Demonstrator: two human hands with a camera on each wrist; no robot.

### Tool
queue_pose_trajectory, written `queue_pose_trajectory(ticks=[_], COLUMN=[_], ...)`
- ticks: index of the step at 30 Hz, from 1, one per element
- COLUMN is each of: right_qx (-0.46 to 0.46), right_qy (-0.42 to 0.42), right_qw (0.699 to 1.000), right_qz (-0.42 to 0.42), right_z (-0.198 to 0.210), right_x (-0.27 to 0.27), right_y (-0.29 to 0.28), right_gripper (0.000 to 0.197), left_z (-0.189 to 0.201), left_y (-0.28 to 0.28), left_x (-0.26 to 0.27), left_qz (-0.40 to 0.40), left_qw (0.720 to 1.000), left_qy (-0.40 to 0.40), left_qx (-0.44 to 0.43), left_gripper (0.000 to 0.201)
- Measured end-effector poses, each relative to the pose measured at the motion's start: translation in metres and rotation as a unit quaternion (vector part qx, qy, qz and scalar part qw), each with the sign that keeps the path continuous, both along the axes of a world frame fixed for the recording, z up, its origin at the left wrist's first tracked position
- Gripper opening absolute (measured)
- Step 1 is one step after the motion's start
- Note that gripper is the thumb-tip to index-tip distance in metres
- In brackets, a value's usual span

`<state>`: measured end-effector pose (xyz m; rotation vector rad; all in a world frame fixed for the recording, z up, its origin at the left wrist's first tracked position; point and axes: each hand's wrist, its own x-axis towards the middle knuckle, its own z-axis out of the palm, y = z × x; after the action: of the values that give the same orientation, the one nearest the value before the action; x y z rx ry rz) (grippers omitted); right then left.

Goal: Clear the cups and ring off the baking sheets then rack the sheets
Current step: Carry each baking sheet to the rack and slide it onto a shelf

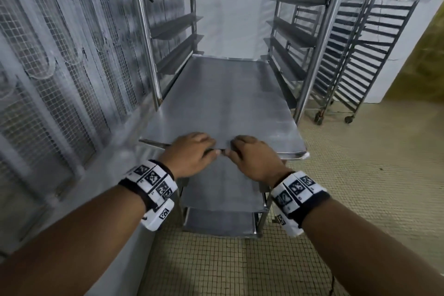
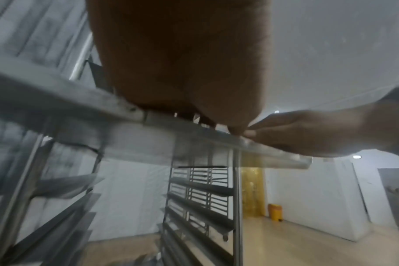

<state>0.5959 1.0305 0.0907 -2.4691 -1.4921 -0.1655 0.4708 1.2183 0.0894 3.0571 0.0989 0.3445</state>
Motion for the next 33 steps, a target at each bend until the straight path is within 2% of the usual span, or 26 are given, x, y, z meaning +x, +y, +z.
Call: queue_pose_trajectory(ticks=[3, 6, 13, 18, 23, 27, 33], right_qx=[0.086, 0.102, 0.129, 0.099, 0.14, 0.145, 0.137], right_qy=[-0.073, -0.095, -0.047, -0.034, -0.033, -0.032, -0.027], right_qw=[0.994, 0.99, 0.989, 0.99, 0.98, 0.978, 0.977], right_qz=[0.001, -0.006, -0.048, -0.098, -0.138, -0.145, -0.158], right_z=[-0.02, -0.027, -0.029, -0.023, -0.03, -0.03, -0.026], right_x=[-0.003, 0.0, 0.006, 0.026, 0.056, 0.085, 0.125], right_y=[-0.02, -0.031, -0.022, 0.001, 0.03, 0.052, 0.079], right_gripper=[0.039, 0.043, 0.038, 0.041, 0.043, 0.047, 0.037], left_z=[-0.019, -0.03, -0.032, -0.031, -0.034, -0.035, -0.036], left_y=[-0.008, -0.006, 0.008, 0.034, 0.059, 0.083, 0.112], left_x=[-0.019, -0.024, -0.003, 0.026, 0.064, 0.099, 0.143], left_qz=[0.035, 0.053, 0.042, 0.039, 0.037, 0.036, 0.027], left_qw=[0.994, 0.989, 0.985, 0.985, 0.986, 0.986, 0.981], left_qy=[-0.095, -0.133, -0.159, -0.164, -0.158, -0.161, -0.19], left_qx=[0.03, 0.033, -0.06, -0.047, -0.035, -0.03, -0.025], left_gripper=[0.055, 0.05, 0.055, 0.058, 0.063, 0.058, 0.049])
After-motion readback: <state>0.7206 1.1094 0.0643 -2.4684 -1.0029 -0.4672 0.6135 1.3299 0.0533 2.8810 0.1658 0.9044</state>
